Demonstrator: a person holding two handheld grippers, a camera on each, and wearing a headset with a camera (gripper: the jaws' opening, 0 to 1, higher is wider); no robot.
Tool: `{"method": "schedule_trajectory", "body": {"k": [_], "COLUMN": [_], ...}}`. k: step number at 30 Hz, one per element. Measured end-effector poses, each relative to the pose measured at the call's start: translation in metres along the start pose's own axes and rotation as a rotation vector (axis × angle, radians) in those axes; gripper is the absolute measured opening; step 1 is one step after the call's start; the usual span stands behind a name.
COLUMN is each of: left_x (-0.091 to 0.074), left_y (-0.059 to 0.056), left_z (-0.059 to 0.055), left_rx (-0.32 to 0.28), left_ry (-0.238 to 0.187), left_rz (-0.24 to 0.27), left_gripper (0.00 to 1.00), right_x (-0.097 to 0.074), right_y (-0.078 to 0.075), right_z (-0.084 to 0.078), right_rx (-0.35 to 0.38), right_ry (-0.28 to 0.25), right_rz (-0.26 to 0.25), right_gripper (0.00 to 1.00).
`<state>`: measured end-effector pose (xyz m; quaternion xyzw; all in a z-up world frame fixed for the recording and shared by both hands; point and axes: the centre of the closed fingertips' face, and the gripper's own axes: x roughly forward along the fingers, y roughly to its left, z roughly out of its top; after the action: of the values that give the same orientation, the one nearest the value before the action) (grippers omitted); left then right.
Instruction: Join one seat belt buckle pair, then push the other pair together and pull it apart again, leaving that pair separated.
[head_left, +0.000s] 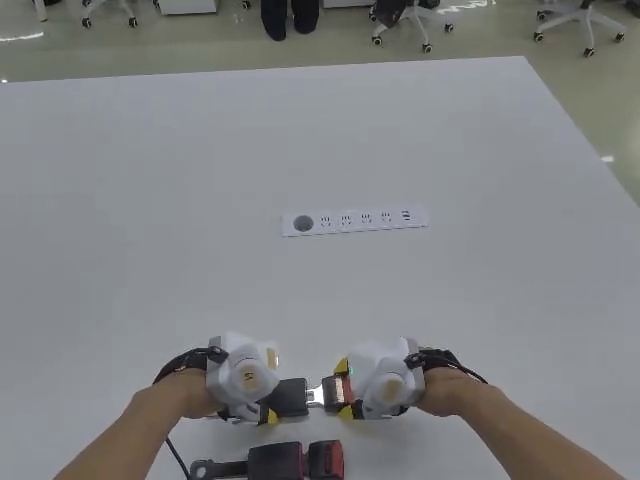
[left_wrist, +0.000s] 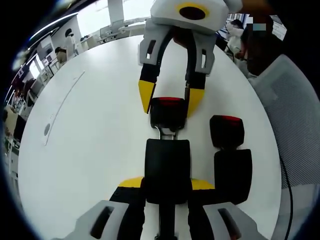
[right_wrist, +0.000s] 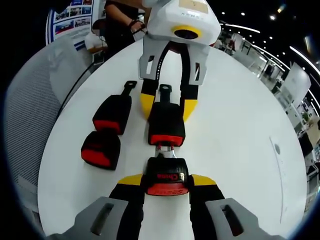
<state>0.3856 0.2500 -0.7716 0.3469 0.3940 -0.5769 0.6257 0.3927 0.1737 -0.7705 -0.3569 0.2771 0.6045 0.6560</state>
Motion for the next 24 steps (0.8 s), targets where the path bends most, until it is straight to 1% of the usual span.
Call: {"method": "schedule_trajectory", "body": {"k": [2,5,7,14,21,24], "left_x": [-0.0001,0.0005,0.0026,0.0035,0.0001,0.0017], "left_y": [0.0,0.0,0.0013,0.002,-0.0014,-0.0006], "left_z": [0.0001,0.0,-0.002,-0.003,0.002,0.0006], "left_rx": [0.001,0.003,0.002,0.003,0.01,0.017], "left_ry": [-0.001,-0.001,-0.002,-0.004,-0.004,0.001], "left_rz": [0.0,0.0,0.001,0.0,-0.005,-0.007], "left_gripper": [0.33,0.33,0.33,0.33,0.33,0.33], "right_x": [0.0025,0.0016,0.0008,-0.0021,0.0038,0.0031], "right_y": [-0.0001,0.0014,0.0025,0.005,0.0037,0.0039], "right_z": [-0.0025,-0.0013,-0.0005,0.0021,-0.0004,0.0012], "right_rx": [0.01,0.009,0.013,0.035,0.04,0.037], "right_ry": [-0.002,-0.002,-0.002,-0.017,-0.016,-0.012], "right_rz": [-0.002,-0.003,-0.004,-0.013,-0.009,-0.004], "right_gripper": [0.31,0.31,0.31,0.31,0.3,0.3]}}
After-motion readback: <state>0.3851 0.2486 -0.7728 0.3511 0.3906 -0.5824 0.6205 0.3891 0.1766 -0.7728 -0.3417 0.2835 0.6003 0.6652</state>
